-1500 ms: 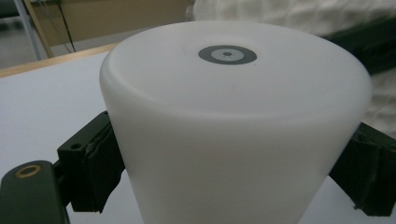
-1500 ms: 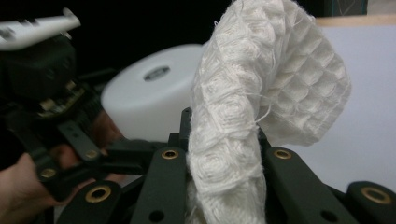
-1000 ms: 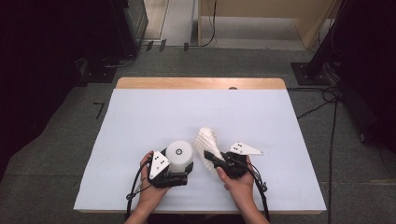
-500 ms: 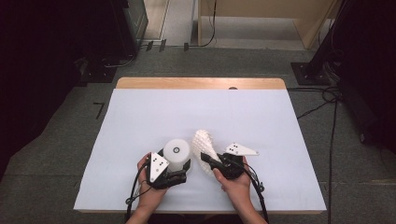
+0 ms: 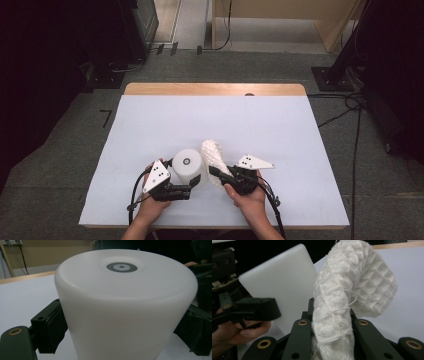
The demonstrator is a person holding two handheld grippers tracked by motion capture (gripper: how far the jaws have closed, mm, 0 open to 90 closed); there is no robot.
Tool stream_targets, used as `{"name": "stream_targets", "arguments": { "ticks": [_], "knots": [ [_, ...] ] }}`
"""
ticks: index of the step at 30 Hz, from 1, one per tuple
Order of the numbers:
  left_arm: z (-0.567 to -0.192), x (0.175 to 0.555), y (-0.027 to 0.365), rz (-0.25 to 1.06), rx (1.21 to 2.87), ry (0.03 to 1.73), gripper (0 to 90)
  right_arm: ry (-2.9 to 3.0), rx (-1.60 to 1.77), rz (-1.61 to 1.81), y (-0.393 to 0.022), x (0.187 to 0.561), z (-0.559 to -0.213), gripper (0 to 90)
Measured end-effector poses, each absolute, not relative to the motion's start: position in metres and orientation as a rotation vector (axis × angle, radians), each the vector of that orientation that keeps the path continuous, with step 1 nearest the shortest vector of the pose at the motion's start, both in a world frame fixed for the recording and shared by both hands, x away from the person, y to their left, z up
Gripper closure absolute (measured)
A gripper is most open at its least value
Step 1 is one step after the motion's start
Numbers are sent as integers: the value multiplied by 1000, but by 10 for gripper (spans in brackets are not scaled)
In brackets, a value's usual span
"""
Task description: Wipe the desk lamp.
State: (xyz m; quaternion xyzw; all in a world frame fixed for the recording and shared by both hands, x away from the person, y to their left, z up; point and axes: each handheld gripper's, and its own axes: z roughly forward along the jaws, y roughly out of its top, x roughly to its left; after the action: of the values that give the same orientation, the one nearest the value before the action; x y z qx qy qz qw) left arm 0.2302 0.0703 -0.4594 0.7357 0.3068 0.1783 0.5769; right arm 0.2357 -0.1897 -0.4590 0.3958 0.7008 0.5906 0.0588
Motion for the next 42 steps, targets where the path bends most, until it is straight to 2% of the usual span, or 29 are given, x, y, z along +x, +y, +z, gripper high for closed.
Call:
{"name": "stream_targets", "arguments": {
  "ticks": [5, 13, 20, 27, 35, 42],
  "knots": [
    [-458, 228, 69, 419, 1729, 695, 89, 2082, 1174, 1816, -192, 233, -449, 771],
    [-456, 225, 66, 433, 1738, 682, 88, 2024, 1296, 1726, -204, 239, -456, 775],
    [-463, 226, 59, 428, 1774, 681, 88, 2042, 1180, 1849, -197, 233, -445, 775],
    [-461, 227, 61, 435, 1768, 677, 89, 2119, 1248, 1761, -193, 239, -462, 776],
    [-464, 227, 59, 460, 1788, 691, 89, 2063, 1151, 1852, -196, 231, -438, 775],
    [-460, 226, 63, 461, 1764, 684, 89, 2163, 1246, 1722, -187, 239, -465, 776]
  ]
}}
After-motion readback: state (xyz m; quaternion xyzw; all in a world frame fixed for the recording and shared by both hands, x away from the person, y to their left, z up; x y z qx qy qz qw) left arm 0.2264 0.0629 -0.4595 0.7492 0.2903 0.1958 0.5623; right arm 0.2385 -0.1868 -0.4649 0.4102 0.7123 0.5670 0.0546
